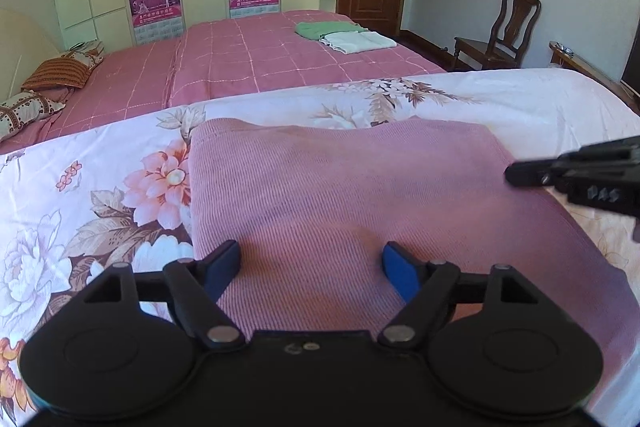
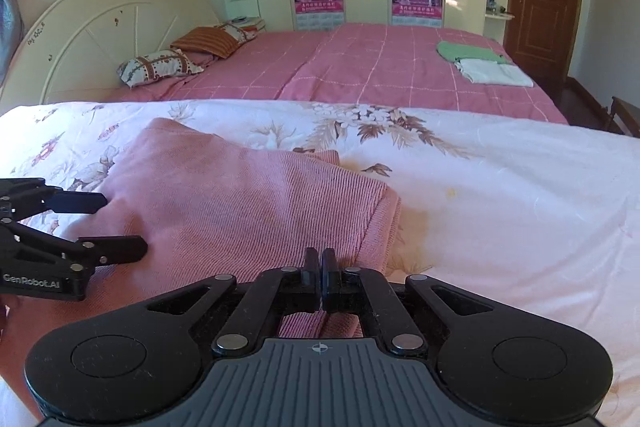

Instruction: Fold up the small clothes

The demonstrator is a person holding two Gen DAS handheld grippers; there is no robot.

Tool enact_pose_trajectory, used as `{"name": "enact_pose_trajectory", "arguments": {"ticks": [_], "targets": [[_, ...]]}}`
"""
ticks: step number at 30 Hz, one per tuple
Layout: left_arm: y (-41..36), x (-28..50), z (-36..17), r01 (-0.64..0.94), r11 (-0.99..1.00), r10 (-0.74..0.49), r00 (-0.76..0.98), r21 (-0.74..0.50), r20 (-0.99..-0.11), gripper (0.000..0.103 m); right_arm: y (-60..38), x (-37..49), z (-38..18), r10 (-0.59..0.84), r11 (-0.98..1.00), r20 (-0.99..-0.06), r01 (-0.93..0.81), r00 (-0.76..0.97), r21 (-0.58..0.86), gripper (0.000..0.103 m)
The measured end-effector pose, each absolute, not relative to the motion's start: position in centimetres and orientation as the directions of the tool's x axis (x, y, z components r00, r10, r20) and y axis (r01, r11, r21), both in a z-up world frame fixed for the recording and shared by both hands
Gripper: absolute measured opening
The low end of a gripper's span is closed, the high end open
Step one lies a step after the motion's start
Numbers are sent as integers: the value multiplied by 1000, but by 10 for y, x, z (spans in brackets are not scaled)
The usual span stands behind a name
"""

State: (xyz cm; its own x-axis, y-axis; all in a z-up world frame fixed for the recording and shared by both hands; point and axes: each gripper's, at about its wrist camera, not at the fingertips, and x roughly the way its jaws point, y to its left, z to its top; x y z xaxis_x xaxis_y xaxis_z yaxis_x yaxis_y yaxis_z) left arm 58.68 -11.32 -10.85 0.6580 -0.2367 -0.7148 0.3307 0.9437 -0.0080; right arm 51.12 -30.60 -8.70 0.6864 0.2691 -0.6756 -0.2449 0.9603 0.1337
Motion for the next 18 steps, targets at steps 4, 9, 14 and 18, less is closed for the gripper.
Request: {"name": "enact_pose_trajectory", "arguments": {"ticks": [4, 9, 14, 18], "targets": [[-116, 586, -110, 327, 945, -229, 665, 2, -711, 78, -306, 495, -72, 296, 954, -607, -264, 738, 144, 0], [-120, 583, -111, 328, 944, -211, 673, 31, -709, 79, -284, 494, -102, 256, 947, -696, -318, 671, 42, 0], [-111, 555, -82, 310, 951, -224, 701, 6, -676, 84, -293, 479, -81, 268, 955, -613, -291, 743, 65, 0], [-93, 504, -79, 286, 956, -255, 709, -63, -657, 79, -305, 450, -64, 339, 934, -577, -340, 743, 111, 0]]}}
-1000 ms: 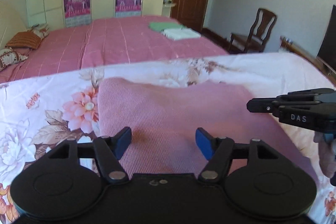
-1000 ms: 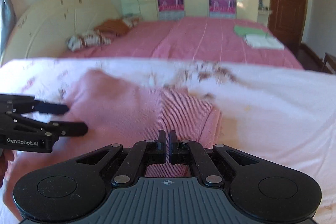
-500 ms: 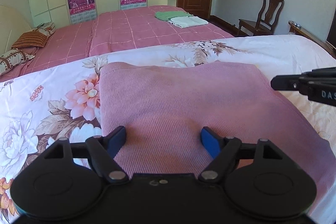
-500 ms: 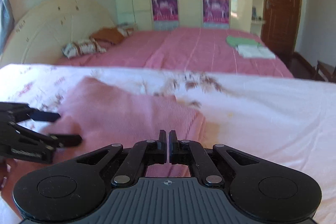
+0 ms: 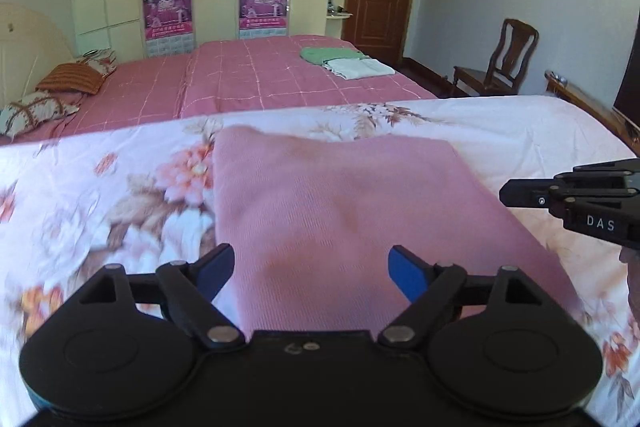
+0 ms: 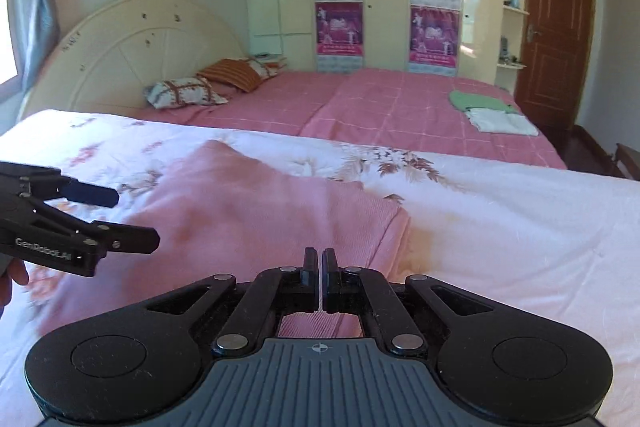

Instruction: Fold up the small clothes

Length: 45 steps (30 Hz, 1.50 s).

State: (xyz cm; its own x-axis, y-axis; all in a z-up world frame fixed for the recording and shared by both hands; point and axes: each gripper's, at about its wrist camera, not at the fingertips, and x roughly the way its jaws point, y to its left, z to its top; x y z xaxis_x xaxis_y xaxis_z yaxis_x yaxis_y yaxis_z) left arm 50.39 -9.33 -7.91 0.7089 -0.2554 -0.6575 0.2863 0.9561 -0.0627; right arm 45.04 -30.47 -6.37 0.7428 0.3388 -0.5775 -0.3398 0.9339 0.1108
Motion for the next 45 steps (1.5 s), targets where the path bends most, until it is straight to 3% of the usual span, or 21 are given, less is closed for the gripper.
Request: {"name": "enact_pose_trajectory", "arguments": {"ticks": [2, 3, 4, 6, 10, 13, 14, 15, 16, 17, 19, 21, 26, 29, 36, 38, 41, 45], "targets": [[-91, 490, -92, 296, 951, -277, 679, -92, -680, 73, -304, 434, -65, 376, 914, -579, -393, 724, 102, 0], [-94, 484, -103, 289, 956, -236, 677, -44, -697, 73, -303, 428, -70, 385, 905, -581, -417, 717, 85, 0], [-95, 482, -112, 289, 957, -218, 672, -20, -708, 75, -301, 424, -77, 381, 901, -597, -429, 706, 68, 0], [-83, 483, -126, 235, 962, -263, 655, -140, -708, 84, -296, 426, -104, 350, 900, -676, -433, 649, 50, 0], [-74, 486, -120, 212, 962, -271, 645, -173, -714, 88, -300, 428, -108, 369, 910, -655, -399, 660, 111, 0], [-67, 481, -109, 215, 964, -263, 670, -158, -695, 98, -310, 424, -92, 379, 921, -617, -344, 690, 181, 0], [-62, 480, -107, 211, 964, -265, 676, -163, -688, 100, -316, 420, -87, 381, 923, -596, -329, 707, 200, 14], [-57, 481, -105, 200, 964, -266, 679, -177, -684, 101, -322, 418, -82, 381, 925, -585, -308, 716, 225, 68], [-51, 483, -104, 191, 962, -273, 681, -195, -679, 101, -332, 415, -77, 389, 921, -562, -294, 730, 256, 86], [-47, 486, -102, 179, 960, -280, 680, -217, -677, 101, -340, 415, -73, 418, 907, -535, -301, 734, 296, 90], [-36, 496, -102, 157, 945, -316, 661, -286, -681, 95, -354, 426, -71, 446, 889, -559, -271, 699, 369, 88], [-29, 506, -103, 137, 928, -348, 652, -347, -674, 92, -366, 441, -75, 499, 850, -564, -243, 658, 468, 76], [-25, 538, -111, 121, 881, -430, 606, -457, -669, 93, -388, 482, -95, 596, 760, -584, -152, 551, 632, 76], [-30, 557, -120, 113, 874, -450, 554, -473, -700, 84, -394, 498, -109, 655, 707, -589, -108, 474, 699, 76], [-50, 586, -127, 148, 879, -459, 521, -453, -720, 81, -368, 515, -111, 714, 685, -586, -208, 382, 699, 74], [-50, 587, -125, 153, 887, -447, 524, -436, -725, 74, -363, 516, -111, 706, 698, -597, -233, 380, 677, 63], [-50, 586, -126, 157, 890, -444, 519, -429, -730, 75, -374, 514, -114, 708, 692, -589, -216, 389, 689, 54], [-61, 587, -126, 171, 904, -419, 529, -391, -738, 74, -374, 516, -121, 708, 682, -573, -187, 414, 707, 51]]}}
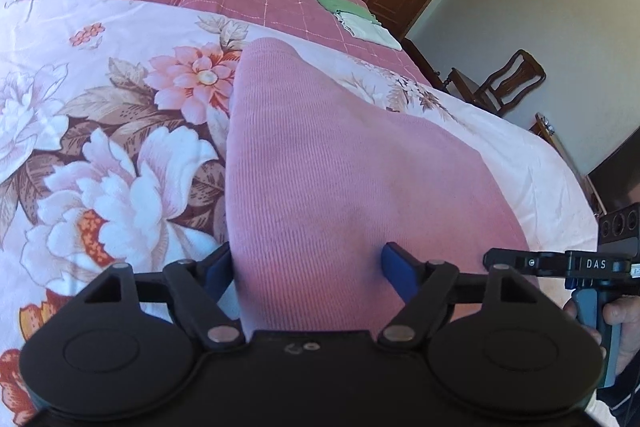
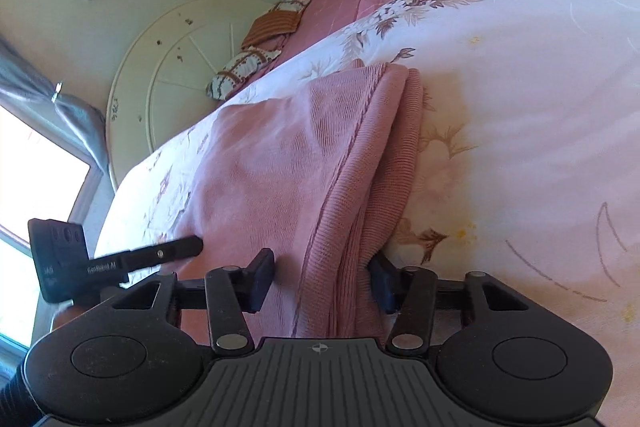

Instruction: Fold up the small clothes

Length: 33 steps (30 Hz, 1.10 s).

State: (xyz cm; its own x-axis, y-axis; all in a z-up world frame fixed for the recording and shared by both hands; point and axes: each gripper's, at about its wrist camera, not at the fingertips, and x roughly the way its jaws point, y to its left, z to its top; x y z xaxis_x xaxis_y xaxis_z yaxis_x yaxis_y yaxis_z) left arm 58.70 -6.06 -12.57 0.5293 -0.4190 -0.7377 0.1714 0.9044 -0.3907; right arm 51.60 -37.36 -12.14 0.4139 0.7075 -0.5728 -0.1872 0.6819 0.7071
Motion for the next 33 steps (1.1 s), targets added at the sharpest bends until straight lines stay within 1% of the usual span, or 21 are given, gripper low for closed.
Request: {"name": "enact_pose_trajectory", "arguments": {"ticks": [1, 4, 6, 7, 8, 9, 13, 17, 22, 28, 33], "targets": [[-65, 587, -125, 178, 911, -407, 535, -372, -741, 72, -369, 516, -120, 696, 695, -582, -191, 421, 693, 51], [-73, 585, -121, 194, 926, -376, 552, -324, -744, 62, -351, 518, -111, 636, 761, -635, -222, 439, 609, 51], [-78, 583, -115, 208, 931, -366, 567, -302, -738, 44, -342, 514, -106, 570, 817, -678, -230, 464, 529, 35], [-81, 580, -111, 214, 935, -353, 575, -281, -738, 40, -337, 511, -103, 552, 831, -687, -249, 472, 497, 32], [-84, 578, -107, 222, 941, -339, 583, -257, -738, 37, -332, 509, -101, 544, 838, -689, -260, 478, 480, 25], [-87, 575, -103, 232, 944, -328, 590, -235, -737, 34, -328, 506, -98, 525, 850, -695, -263, 492, 456, 23], [-92, 564, -84, 266, 944, -324, 616, -197, -718, 32, -308, 491, -84, 456, 890, -701, -301, 549, 343, 22], [-91, 553, -64, 300, 940, -325, 633, -164, -703, 31, -295, 483, -58, 462, 886, -670, -340, 581, 316, 22], [-73, 541, -41, 313, 933, -345, 654, -175, -673, 31, -268, 469, -25, 446, 889, -648, -386, 617, 245, 22], [-20, 523, -21, 302, 940, -331, 677, -162, -657, 31, -218, 455, -1, 447, 883, -633, -426, 632, 198, 22], [42, 505, -14, 269, 953, -293, 690, -141, -662, 31, -157, 449, 0, 473, 867, -627, -454, 618, 206, 22]]}}
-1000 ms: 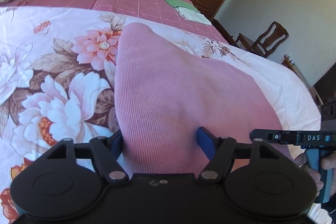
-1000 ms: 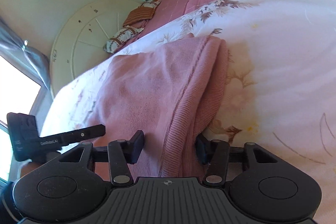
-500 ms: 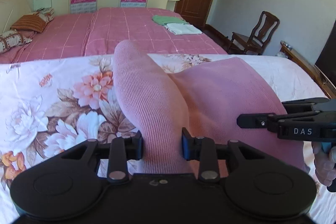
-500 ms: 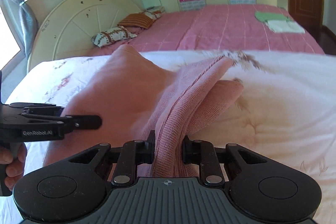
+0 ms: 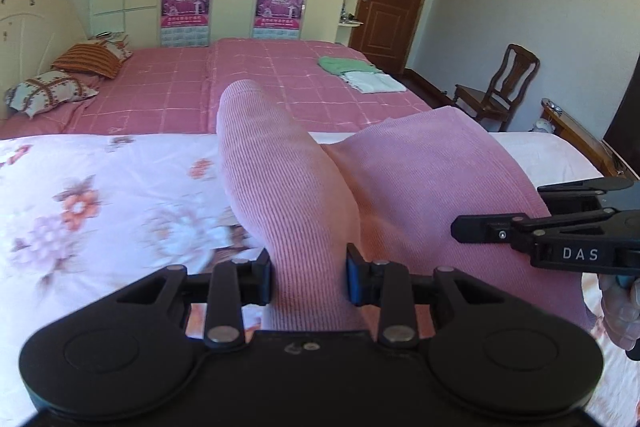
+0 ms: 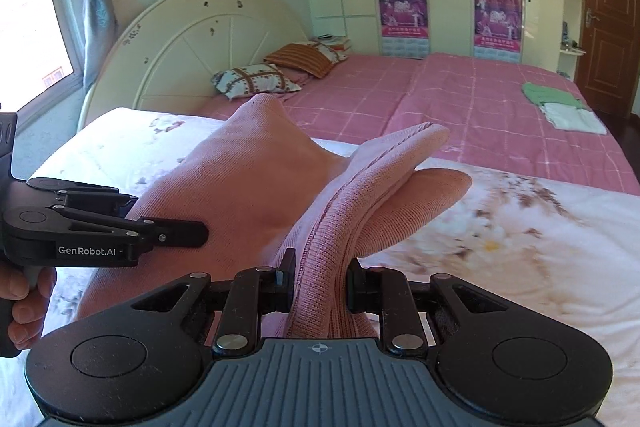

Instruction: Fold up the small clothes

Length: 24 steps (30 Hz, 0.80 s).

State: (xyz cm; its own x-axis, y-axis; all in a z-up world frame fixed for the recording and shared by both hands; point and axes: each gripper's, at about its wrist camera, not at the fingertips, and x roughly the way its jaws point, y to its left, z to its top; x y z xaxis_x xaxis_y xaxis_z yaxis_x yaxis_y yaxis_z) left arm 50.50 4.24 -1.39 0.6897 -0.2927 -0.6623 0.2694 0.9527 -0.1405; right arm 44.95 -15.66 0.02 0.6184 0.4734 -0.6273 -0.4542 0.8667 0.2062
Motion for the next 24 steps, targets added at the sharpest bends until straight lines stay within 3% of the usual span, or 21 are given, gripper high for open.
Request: {"name": "enact_pose_trajectory", "arguments": {"ticks": [11, 19, 20, 23, 24], "targets": [[172, 476, -23, 180, 976, -213, 680, -122, -702, 31, -20, 441, -24, 556, 818, -629, -493, 543, 297, 22], [223, 478, -73, 112, 973, -225, 631, -200, -742, 35, 21, 443, -65, 559, 821, -667, -441, 492, 362, 22], [227, 479, -83, 104, 974, -222, 623, -201, -750, 42, 21, 445, -74, 558, 823, -679, -428, 478, 374, 22], [238, 473, -98, 54, 978, -188, 652, -202, -735, 77, 16, 446, -101, 527, 846, -716, -367, 459, 387, 22], [242, 471, -100, 47, 978, -185, 656, -205, -732, 83, 12, 446, -109, 535, 843, -713, -351, 454, 409, 26]]}}
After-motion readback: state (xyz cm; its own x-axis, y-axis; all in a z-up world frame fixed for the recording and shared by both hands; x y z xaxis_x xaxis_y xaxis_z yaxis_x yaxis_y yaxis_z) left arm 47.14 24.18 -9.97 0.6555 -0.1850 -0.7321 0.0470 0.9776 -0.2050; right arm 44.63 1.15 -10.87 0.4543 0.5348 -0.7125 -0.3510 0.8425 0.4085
